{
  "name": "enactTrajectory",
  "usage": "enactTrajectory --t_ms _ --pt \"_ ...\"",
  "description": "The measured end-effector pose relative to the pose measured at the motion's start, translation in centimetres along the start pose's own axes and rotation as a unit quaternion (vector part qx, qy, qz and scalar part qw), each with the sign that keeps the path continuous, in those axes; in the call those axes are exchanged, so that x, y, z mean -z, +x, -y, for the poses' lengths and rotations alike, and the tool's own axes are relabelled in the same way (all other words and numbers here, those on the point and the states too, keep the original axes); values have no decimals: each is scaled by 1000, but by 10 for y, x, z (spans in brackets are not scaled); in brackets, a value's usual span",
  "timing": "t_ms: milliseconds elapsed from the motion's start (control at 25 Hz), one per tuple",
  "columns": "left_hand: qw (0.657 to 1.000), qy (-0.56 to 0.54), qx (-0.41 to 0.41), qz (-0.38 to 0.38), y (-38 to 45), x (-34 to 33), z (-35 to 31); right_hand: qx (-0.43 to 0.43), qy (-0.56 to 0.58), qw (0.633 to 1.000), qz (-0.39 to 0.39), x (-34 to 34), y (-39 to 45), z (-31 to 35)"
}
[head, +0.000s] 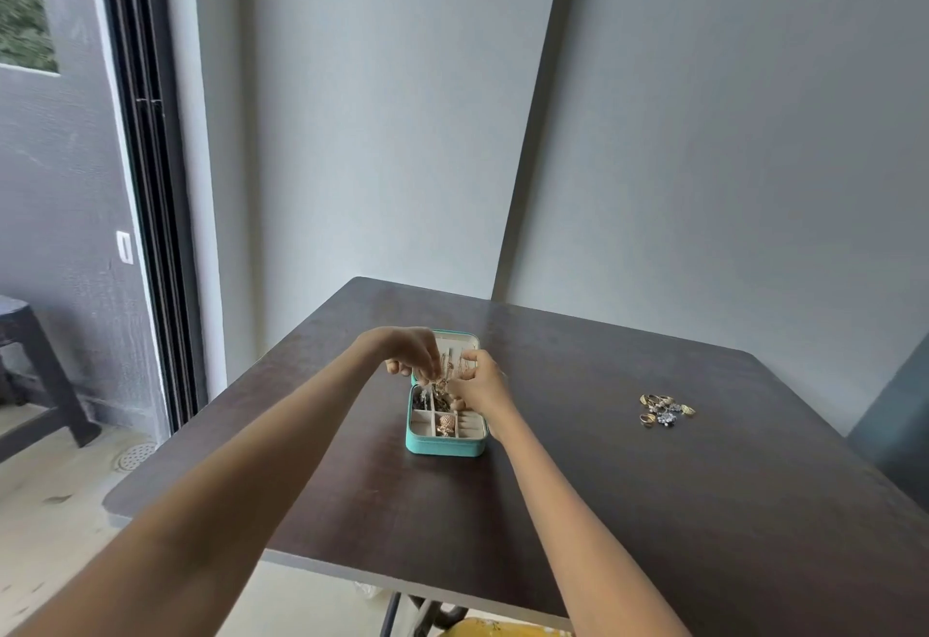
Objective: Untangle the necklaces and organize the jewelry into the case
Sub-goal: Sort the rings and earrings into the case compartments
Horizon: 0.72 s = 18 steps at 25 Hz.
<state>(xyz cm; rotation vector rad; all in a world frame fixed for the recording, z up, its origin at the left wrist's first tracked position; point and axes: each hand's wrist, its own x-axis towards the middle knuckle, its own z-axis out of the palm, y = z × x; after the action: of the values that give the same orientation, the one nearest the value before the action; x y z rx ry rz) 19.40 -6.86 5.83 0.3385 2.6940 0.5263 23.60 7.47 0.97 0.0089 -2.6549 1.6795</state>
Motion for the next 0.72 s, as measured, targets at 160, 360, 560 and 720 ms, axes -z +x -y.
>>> enactTrajectory --t_ms 160,360,560,720 --pt "1000 9 -1 15 -5 4 0 7 -66 998 -8 4 1 4" --pt "999 45 -18 15 -4 -4 0 -8 -80 997 -1 6 1 3" --pt "997 68 -13 31 -9 -6 -8 -23 -48 999 4 7 -2 5" --pt "997 13 -72 -35 -7 -2 -23 -6 35 999 -39 18 -1 3"
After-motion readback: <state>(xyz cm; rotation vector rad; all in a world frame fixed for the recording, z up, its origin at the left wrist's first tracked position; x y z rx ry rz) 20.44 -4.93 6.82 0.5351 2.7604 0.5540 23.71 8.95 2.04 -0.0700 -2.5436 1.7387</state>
